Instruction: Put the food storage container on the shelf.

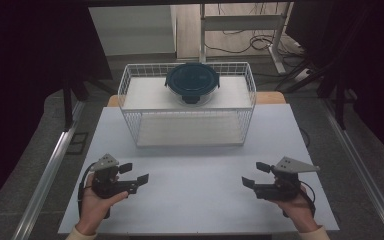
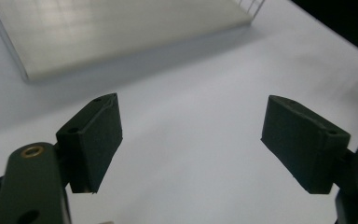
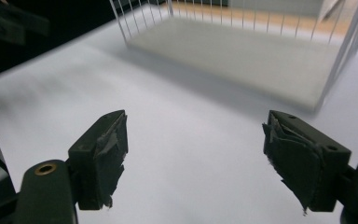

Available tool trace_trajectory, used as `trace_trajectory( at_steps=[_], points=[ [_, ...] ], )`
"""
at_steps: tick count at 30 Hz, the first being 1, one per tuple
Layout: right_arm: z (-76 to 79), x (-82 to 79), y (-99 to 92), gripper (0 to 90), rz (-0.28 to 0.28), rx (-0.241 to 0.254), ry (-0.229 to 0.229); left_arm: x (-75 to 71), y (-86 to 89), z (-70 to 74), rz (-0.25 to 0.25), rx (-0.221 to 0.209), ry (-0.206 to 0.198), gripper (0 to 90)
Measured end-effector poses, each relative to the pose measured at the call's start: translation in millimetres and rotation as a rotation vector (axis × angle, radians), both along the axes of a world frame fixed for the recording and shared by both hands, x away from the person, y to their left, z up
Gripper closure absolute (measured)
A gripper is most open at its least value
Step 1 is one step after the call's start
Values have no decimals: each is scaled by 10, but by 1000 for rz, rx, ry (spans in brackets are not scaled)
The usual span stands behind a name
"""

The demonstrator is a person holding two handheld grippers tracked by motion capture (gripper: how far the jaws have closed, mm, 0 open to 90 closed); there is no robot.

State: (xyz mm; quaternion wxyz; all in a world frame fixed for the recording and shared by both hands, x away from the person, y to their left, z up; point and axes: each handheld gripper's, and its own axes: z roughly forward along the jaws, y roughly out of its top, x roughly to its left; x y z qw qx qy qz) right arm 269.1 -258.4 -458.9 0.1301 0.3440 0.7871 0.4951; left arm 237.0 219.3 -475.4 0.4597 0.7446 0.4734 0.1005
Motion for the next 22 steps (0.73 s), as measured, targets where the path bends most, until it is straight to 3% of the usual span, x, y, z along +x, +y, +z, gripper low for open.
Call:
trace_trajectory(
  at_steps=[2, 6, 11, 22],
  points=[
    [-189, -33, 5, 216, -8, -29, 44, -33, -33, -117, -16, 26, 21, 203],
    [-278, -28, 15, 216, -1, -45, 73, -40, -56, -182, -17, 50, 34, 203],
    [-258, -16, -26, 224, -24, -18, 58, -26, -34, -150, -9, 50, 8, 205],
    [-251, -19, -34, 226, -37, -17, 43, -17, -28, -195, -6, 59, 18, 207]
  ],
)
